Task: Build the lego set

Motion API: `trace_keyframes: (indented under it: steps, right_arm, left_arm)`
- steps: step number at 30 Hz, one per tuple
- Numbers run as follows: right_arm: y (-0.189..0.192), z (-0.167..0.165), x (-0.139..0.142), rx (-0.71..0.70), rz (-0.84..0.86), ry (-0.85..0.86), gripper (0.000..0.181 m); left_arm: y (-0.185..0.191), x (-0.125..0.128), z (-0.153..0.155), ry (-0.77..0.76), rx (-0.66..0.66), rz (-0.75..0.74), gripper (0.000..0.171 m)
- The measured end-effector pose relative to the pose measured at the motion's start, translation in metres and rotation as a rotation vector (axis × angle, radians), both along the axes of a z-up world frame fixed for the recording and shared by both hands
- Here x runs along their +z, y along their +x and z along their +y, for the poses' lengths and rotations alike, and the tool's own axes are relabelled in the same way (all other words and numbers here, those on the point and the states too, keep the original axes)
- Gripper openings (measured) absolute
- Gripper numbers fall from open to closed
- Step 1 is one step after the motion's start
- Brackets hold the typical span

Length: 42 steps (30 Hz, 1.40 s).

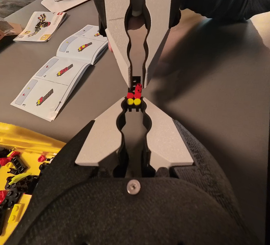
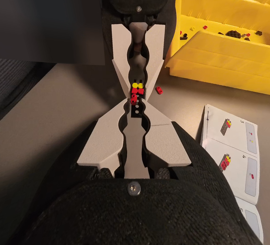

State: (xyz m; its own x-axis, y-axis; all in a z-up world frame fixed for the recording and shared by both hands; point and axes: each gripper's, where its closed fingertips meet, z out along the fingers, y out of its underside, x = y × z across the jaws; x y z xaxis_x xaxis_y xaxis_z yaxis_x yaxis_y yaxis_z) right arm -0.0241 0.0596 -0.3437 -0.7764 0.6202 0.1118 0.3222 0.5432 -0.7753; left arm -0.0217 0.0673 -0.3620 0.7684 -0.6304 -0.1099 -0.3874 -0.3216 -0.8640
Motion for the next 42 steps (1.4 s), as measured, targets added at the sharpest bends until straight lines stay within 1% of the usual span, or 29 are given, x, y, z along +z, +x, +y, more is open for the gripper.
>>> trace_keyframes:
  steps: [3, 6, 8, 10, 11, 13, 15, 16, 19, 21, 22, 26, 30, 34, 38, 42]
  right_arm:
    - [-0.001, 0.001, 0.0, -0.005, 0.0, 0.0, 0.013]
    - [-0.002, 0.007, 0.004, -0.032, 0.02, 0.029, 0.019]
    - [-0.006, 0.013, 0.015, -0.084, 0.081, 0.059, 0.03]
    - [-0.011, 0.016, 0.028, -0.138, 0.222, 0.135, 0.039]
    - [-0.012, 0.015, 0.031, -0.15, 0.309, 0.209, 0.042]
    - [-0.012, 0.017, 0.028, -0.161, 0.509, 0.44, 0.048]
    - [-0.01, 0.016, 0.024, -0.146, 0.725, 0.712, 0.046]
    - [-0.008, 0.012, 0.018, -0.117, 0.793, 0.819, 0.043]
    - [-0.007, 0.005, 0.004, -0.08, 0.902, 1.021, 0.04]
    - [-0.011, 0.002, 0.003, -0.063, 0.977, 1.138, 0.033]
    - [-0.013, 0.003, 0.003, -0.065, 0.988, 1.18, 0.032]
    - [-0.018, 0.011, 0.006, -0.106, 0.998, 1.24, 0.028]
    - [-0.019, 0.014, 0.004, -0.1, 0.992, 1.274, 0.024]
    - [-0.022, 0.013, 0.002, -0.105, 0.987, 1.284, 0.019]
    - [-0.023, 0.013, 0.005, -0.134, 0.995, 1.28, 0.01]
    - [-0.023, 0.013, 0.004, -0.139, 0.962, 1.27, 0.007]
  left_arm:
    - [0.0, 0.0, 0.0, 0.001, 0.0, -0.001, 0.017]
    - [-0.001, 0.001, 0.0, 0.001, 0.007, -0.007, 0.017]
    - [-0.002, 0.001, 0.002, 0.0, 0.017, -0.014, 0.017]
    - [-0.004, 0.002, 0.003, -0.004, 0.033, -0.031, 0.017]
    - [-0.006, 0.003, 0.004, -0.007, 0.043, -0.044, 0.017]
    - [-0.009, 0.005, 0.006, -0.015, 0.059, -0.076, 0.017]
    - [-0.01, 0.007, 0.006, -0.019, 0.065, -0.098, 0.017]
    - [-0.01, 0.007, 0.006, -0.019, 0.065, -0.101, 0.017]
    - [-0.009, 0.005, 0.006, -0.021, 0.064, -0.088, 0.017]
    - [-0.009, 0.005, 0.006, -0.023, 0.063, -0.088, 0.017]
    - [-0.01, 0.005, 0.006, -0.024, 0.068, -0.091, 0.017]
    - [-0.01, 0.007, 0.006, -0.031, 0.065, -0.116, 0.017]
    - [-0.009, 0.005, 0.006, -0.036, 0.059, -0.107, 0.017]
    - [-0.008, 0.006, 0.006, -0.036, 0.055, -0.109, 0.017]
    - [-0.007, 0.006, 0.005, -0.036, 0.053, -0.111, 0.017]
    - [-0.007, 0.004, 0.006, -0.047, 0.055, -0.102, 0.016]
